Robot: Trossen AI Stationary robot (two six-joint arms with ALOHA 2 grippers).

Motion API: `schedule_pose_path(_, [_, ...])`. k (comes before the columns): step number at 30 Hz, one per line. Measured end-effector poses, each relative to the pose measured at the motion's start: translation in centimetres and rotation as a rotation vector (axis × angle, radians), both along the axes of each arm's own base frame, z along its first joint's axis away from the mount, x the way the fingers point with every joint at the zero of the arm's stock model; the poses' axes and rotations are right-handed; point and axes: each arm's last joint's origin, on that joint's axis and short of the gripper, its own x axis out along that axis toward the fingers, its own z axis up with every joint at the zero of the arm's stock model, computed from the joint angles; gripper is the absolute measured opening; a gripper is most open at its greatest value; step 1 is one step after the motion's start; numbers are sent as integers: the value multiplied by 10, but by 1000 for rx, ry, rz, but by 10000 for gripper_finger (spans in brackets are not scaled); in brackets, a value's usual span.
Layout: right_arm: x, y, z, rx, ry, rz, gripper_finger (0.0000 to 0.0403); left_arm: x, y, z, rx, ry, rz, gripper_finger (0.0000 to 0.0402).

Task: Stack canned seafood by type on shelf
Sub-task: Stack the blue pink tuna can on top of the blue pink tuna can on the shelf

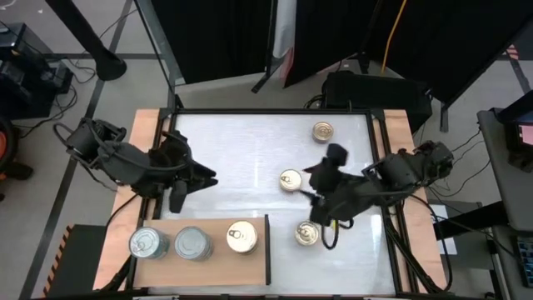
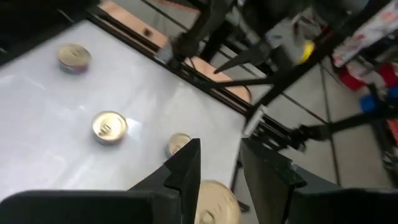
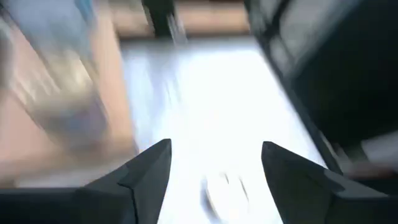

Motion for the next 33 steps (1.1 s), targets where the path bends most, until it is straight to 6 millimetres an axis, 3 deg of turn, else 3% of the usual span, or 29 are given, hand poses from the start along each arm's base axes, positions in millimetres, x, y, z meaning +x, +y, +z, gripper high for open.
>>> schedule_pose_path(3, [-7, -15, -21, -9, 234, -61, 217, 5, -1, -2, 33, -2, 43, 121])
schedule_pose_path(9, [10, -41, -56, 92, 290, 38, 132, 21, -9, -11, 67, 26, 70, 121])
schedule_pose_path(13, [12, -67, -108, 150, 355, 36, 53, 34, -17, -20, 80, 57, 69, 121])
schedule_pose_path(16, [-2, -89, -140, 239, 360, 11, 9, 39, -23, -25, 69, 77, 70, 121])
schedule_pose_path(21, [-30, -135, -182, 326, 379, -180, 14, 46, -29, -31, 43, 100, 90, 121])
schedule_pose_path(25, [-53, -184, -188, 371, 342, -370, 2, 49, -30, -33, 50, 106, 98, 121])
schedule_pose_path(33, [-77, -280, -201, 409, 221, -633, 1, 52, -20, -32, 54, 84, 186, 121])
